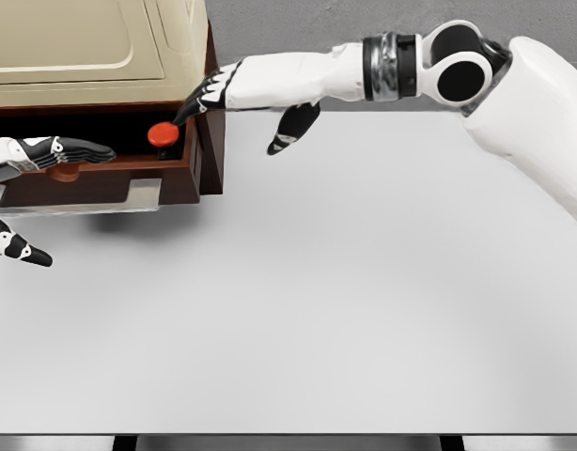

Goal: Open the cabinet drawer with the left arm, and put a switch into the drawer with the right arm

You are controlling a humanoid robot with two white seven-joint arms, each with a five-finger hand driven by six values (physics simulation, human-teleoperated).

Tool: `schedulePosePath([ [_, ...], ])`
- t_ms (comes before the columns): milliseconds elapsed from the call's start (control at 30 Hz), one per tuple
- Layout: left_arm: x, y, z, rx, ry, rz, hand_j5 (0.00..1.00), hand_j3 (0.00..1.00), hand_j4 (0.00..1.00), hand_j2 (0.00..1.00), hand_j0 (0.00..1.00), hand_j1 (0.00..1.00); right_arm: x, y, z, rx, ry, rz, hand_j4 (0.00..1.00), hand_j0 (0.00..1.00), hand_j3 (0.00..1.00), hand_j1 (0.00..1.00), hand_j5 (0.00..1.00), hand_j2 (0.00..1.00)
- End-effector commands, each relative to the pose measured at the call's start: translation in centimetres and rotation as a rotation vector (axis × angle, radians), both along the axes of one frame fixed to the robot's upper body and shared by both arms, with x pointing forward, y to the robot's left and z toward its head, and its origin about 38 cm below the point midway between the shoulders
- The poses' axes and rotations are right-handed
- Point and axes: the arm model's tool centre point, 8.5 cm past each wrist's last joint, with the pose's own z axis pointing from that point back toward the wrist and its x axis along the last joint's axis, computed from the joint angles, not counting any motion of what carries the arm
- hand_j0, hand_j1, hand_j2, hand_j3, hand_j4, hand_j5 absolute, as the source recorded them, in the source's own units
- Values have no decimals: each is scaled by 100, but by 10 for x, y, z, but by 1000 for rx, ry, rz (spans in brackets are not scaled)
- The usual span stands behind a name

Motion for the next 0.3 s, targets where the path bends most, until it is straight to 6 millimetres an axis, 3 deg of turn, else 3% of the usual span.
schedulePosePath([
  [0, 0, 1, 1, -7, 2, 4, 100, 100, 100, 100, 100, 100, -16, -65, 23, 15, -21, -53, 100, 100, 100, 100, 100, 100],
  [67, 0, 1, 1, -7, 2, 4, 100, 100, 100, 100, 100, 100, -18, -126, 10, 15, 24, -173, 100, 100, 100, 100, 100, 100],
  [133, 0, 1, 2, -4, 3, 7, 100, 100, 100, 100, 100, 100, -19, -179, -19, 12, 88, -302, 100, 100, 100, 100, 100, 100],
  [267, 0, 1, 1, -5, 4, 5, 100, 100, 100, 100, 100, 100, -2, -244, -71, 22, 211, -519, 100, 100, 100, 100, 100, 100],
])
